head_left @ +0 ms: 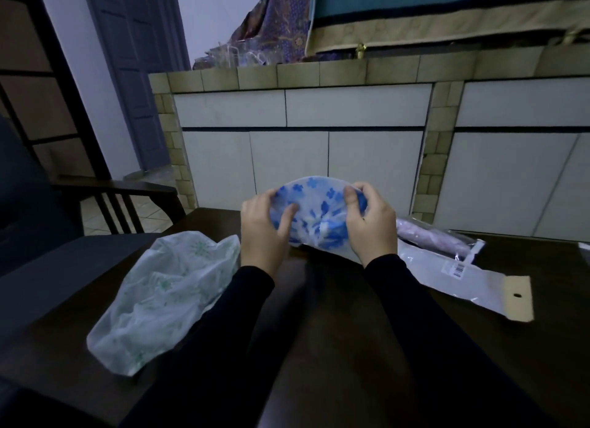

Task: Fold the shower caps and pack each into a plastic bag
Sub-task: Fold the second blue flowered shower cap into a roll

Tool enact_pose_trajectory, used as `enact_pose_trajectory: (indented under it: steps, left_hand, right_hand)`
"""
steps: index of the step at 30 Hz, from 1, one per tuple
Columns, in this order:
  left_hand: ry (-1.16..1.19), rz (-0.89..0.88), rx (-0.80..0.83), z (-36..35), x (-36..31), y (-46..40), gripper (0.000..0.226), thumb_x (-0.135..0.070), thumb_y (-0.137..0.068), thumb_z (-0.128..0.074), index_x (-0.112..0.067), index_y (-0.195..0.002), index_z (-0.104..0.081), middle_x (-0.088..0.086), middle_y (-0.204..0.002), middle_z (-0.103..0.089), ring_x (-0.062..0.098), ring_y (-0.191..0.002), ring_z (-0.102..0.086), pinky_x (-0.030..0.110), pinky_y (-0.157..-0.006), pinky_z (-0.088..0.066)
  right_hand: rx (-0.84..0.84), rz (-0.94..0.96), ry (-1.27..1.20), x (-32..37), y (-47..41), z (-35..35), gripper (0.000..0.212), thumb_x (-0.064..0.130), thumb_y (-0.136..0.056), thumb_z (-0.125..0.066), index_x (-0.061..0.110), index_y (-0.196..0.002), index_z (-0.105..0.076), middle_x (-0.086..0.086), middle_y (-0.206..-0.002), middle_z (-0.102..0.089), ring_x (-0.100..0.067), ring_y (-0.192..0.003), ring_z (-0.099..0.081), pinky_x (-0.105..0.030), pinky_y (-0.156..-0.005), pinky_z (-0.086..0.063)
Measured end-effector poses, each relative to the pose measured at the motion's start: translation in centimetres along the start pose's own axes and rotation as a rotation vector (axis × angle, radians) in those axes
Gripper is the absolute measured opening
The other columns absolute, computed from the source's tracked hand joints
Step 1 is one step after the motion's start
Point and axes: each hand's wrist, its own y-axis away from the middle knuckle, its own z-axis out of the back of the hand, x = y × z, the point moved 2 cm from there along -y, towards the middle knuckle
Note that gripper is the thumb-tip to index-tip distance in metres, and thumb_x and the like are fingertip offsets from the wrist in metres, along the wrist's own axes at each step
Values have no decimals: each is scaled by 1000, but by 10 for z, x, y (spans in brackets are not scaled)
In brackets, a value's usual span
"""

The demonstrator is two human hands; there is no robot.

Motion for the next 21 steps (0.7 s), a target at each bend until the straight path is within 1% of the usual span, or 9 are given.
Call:
enact_pose_trajectory:
  steps: [4,7,10,12,14,15,17,19,21]
  left_hand:
    - [54,5,9,4,-23,-20,22,-32,-86,-70,-13,-90,-59,-3,-88,-52,13,-88,-48,19,-74,-35]
    - [145,99,83,7,-42,-32,28,-41,-86,-68,-16,-83,-54,-1,-82,-62,13,-74,-56,24,-64,-41]
    - [134,196,229,6,-50,-35,31,-40,-83,-70,-17,-70,-52,-5,-67,-59,6,-58,-51,21,-55,-40]
    - [114,272,383,4,-48,-28,34,-35,-82,-72,-16,-63,-51,-9,-57,-55,-2,-49,-47,17,-50,-37]
    - [83,387,590,-2,-43,-11,33,-33,-82,-72,-16,-59,-55,-7,-55,-54,4,-52,-49,19,-53,-39]
    - [153,457,669,-5,-41,0,30,-32,-82,-73,-16,-61,-60,-5,-58,-58,9,-58,-53,22,-58,-43]
    - [566,654,725,-10,-41,20,14,-24,-78,-72,-11,-72,-69,4,-68,-66,20,-66,-62,26,-64,-49]
    - [986,800,736,-9,-46,35,14,-14,-74,-60,-8,-79,-71,10,-76,-67,23,-65,-64,26,-60,-52]
    - [1123,777,782,-10,-47,46,28,-3,-83,-48,-13,-79,-75,10,-80,-68,22,-71,-66,27,-64,-54]
  right_hand:
    - [-36,-48,-51,15,-6,26,21,32,-98,-50,19,-83,-55,9,-66,-52,-8,-63,-49,-20,-56,-38]
    - [-11,-153,-121,14,-22,43,27,30,-95,-55,12,-76,-59,-3,-65,-56,-15,-64,-50,-26,-60,-39]
    - [174,-388,-162,-6,-34,65,37,33,-83,-69,-2,-73,-64,-16,-71,-63,-19,-72,-52,-30,-69,-40]
    - [360,-566,-51,-25,-29,78,34,36,-78,-73,2,-74,-65,-13,-77,-63,-22,-76,-54,-33,-70,-43]
    - [548,-751,82,-42,-12,85,39,41,-77,-71,4,-90,-68,-8,-83,-63,-23,-77,-54,-32,-64,-42]
    - [606,-827,51,-51,-3,86,46,42,-78,-70,4,-103,-68,-8,-87,-64,-25,-79,-54,-32,-64,-41]
    - [645,-929,-178,-67,14,88,37,34,-87,-64,8,-114,-65,-10,-99,-69,-27,-87,-62,-34,-75,-46]
    - [565,-1034,-395,-82,25,92,28,25,-85,-66,9,-108,-67,-10,-102,-71,-27,-91,-66,-35,-81,-50]
    - [542,-1126,-409,-89,33,95,13,16,-82,-64,6,-89,-65,-9,-85,-71,-25,-80,-65,-32,-75,-49]
